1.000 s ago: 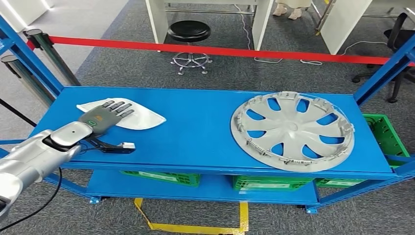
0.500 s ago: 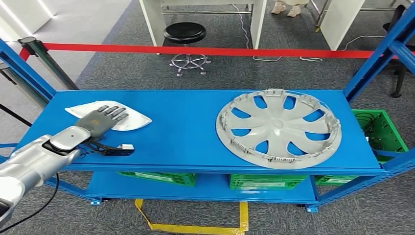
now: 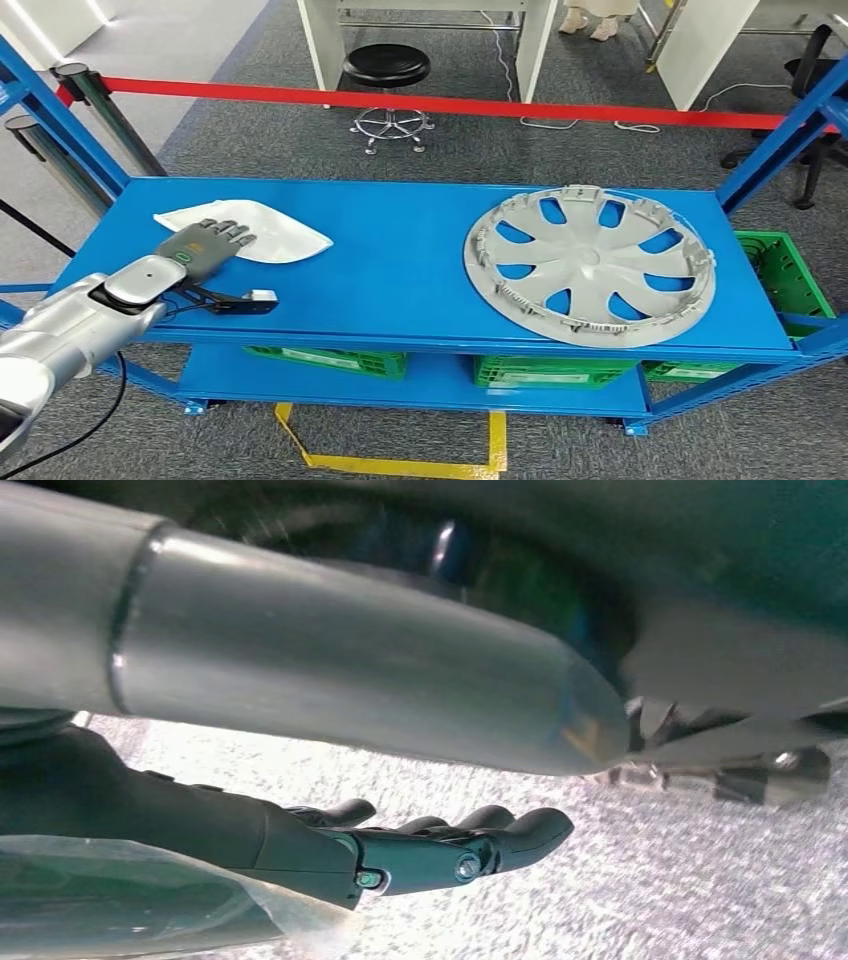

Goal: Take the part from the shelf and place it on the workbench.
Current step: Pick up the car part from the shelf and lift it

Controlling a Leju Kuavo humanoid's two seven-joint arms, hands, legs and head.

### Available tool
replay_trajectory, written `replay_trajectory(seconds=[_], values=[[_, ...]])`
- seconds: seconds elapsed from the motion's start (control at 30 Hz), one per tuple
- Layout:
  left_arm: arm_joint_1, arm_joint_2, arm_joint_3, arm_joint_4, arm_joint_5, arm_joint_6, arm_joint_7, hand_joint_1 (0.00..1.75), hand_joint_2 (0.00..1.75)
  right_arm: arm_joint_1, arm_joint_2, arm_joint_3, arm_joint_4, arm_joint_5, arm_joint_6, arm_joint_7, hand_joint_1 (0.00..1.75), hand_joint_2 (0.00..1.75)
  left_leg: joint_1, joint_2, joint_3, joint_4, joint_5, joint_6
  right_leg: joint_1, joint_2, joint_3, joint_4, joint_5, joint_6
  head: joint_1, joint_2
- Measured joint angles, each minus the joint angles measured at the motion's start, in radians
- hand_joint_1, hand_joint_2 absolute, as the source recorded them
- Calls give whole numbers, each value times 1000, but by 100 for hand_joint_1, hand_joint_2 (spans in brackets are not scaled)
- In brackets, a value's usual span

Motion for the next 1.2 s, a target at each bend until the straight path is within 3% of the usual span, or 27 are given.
replay_trajectory(seconds=[0.03, 0.07, 0.1, 0.17, 0.23, 0.33, 0.4, 0.47, 0.5, 0.53, 0.57, 0.63, 0.7, 0.73, 0.87, 0.93, 1.0, 1.03, 1.07, 1.1, 1.13, 1.2], values=[[3, -1, 1, 2, -3, 2, 3, 175, 175, 1, 0, 0, 0, 0, -1, 0, 0, 0, 1, 0, 0, 1, 0, 0, -1, 0, -4, 9, 7, 3, 0, 0], [4, -2, 2, 4, -7, 5, 7, 175, 175, 2, 0, 0, 0, 1, -1, -1, 0, 0, 2, 0, 0, 2, -1, -1, -3, -1, 13, -23, 33, 5, 0, 0], [5, -3, 4, 5, -11, 8, 12, 175, 175, 2, -1, 0, 0, 1, -1, -2, 0, 0, 4, -1, 0, 4, -2, -4, -5, -2, 46, -89, 69, 7, 0, 0], [5, -3, 8, 6, -18, 16, 22, 175, 175, 1, -1, 0, 0, 2, -2, -4, 0, 0, 3, -2, -2, 12, -7, -15, -6, -3, 114, -218, 114, 5, 0, 0], [5, -2, 11, 8, -26, 29, 37, 175, 175, 0, -2, 0, 0, 3, -3, -4, 0, 0, 0, -3, -7, 18, -8, -27, -4, -2, 139, -264, 117, -5, -1, 0], [6, -3, 14, 10, -49, 59, 85, 175, 175, 1, -2, 0, 0, 4, -8, -4, 0, 0, 3, -3, -10, 27, -17, -39, -4, -2, 141, -266, 120, -27, -2, 0], [8, -4, 20, 17, -68, 81, 127, 175, 175, 0, -2, -1, 0, 5, -14, -4, 0, 0, 5, -3, -38, 97, -62, -47, -6, -2, 142, -268, 121, -39, -4, 0], [16, -4, 29, 26, -82, 99, 153, 175, 175, 1, -2, -1, 0, 5, -18, -5, 0, 0, 5, -3, -99, 234, -124, -52, -5, -1, 142, -268, 120, -44, -6, 0], [21, -4, 33, 30, -85, 106, 158, 175, 175, 1, -2, -1, 0, 5, -19, -5, 0, 0, 5, -3, -125, 291, -144, -53, -4, -1, 142, -268, 120, -45, -6, 0], [25, -4, 38, 33, -87, 113, 160, 175, 175, 2, -2, -1, 0, 6, -20, -6, 0, 0, 5, -3, -140, 318, -145, -52, -3, -1, 143, -268, 119, -46, -6, 0], [28, -4, 43, 35, -90, 121, 160, 175, 175, 2, -2, -1, 0, 6, -21, -7, 0, 0, 5, -3, -137, 307, -128, -50, -2, -1, 145, -268, 118, -46, -6, 0], [31, -4, 58, 37, -101, 151, 163, 175, 175, 2, -2, -1, 0, 8, -22, -9, 0, 0, 5, -3, -85, 185, -52, -41, -1, 0, 150, -268, 115, -45, -6, 0], [37, -4, 78, 38, -111, 217, 165, 175, 175, 0, -2, -1, 0, 13, -24, -14, 0, 0, 0, -3, -32, 64, -6, -34, 1, 0, 149, -267, 113, -39, -6, 0], [43, -5, 89, 38, -111, 265, 165, 175, 175, -1, -2, -1, 0, 16, -26, -16, 0, 0, -2, -3, -22, 37, -3, -32, 2, 1, 147, -266, 113, -34, -5, 0], [113, -11, 164, -19, -100, 437, 144, 175, 175, -3, -4, -1, 0, 25, -38, -26, 0, 0, -3, -1, -17, 20, -5, -17, 0, 2, 135, -257, 100, -11, -4, 0], [182, -23, 245, -135, -85, 461, 98, 175, 175, -3, -6, -1, 0, 27, -49, -30, 0, 0, 0, 3, -14, 14, -3, -6, -2, 2, 91, -173, 50, -2, -2, 0], [260, -69, 372, -289, -49, 466, -28, 175, 175, -3, -9, -2, 0, 30, -62, -25, 0, 0, -2, 4, -15, 15, -6, 2, -2, 1, 24, -37, -7, 3, -2, 0], [296, -104, 448, -366, -25, 468, -124, 175, 175, -2, -11, -2, 0, 32, -67, -21, 0, 0, -4, 3, -14, 16, -8, 5, -2, 1, 2, 6, -16, 5, -2, 0], [327, -146, 528, -439, 0, 470, -229, 175, 175, -2, -13, -3, 0, 34, -72, -18, 0, 0, -5, 2, -13, 17, -10, 6, -1, 1, -3, 14, -7, 5, -1, 0], [351, -187, 605, -505, 24, 472, -322, 175, 175, -2, -14, -3, 0, 35, -76, -16, 0, 0, -6, 1, -11, 18, -11, 6, 0, 1, 11, -20, 23, 3, -1, 0], [369, -224, 674, -562, 48, 474, -396, 175, 175, -4, -15, -3, 0, 36, -78, -15, 0, 0, -8, 1, -7, 19, -14, 5, 1, 1, 43, -89, 64, -1, -1, 0], [393, -296, 793, -655, 123, 476, -501, 175, 175, -5, -16, -3, 0, 36, -83, -14, 0, 0, -12, 5, -3, 21, -20, -1, 3, 1, 112, -222, 116, -11, -2, 0]])
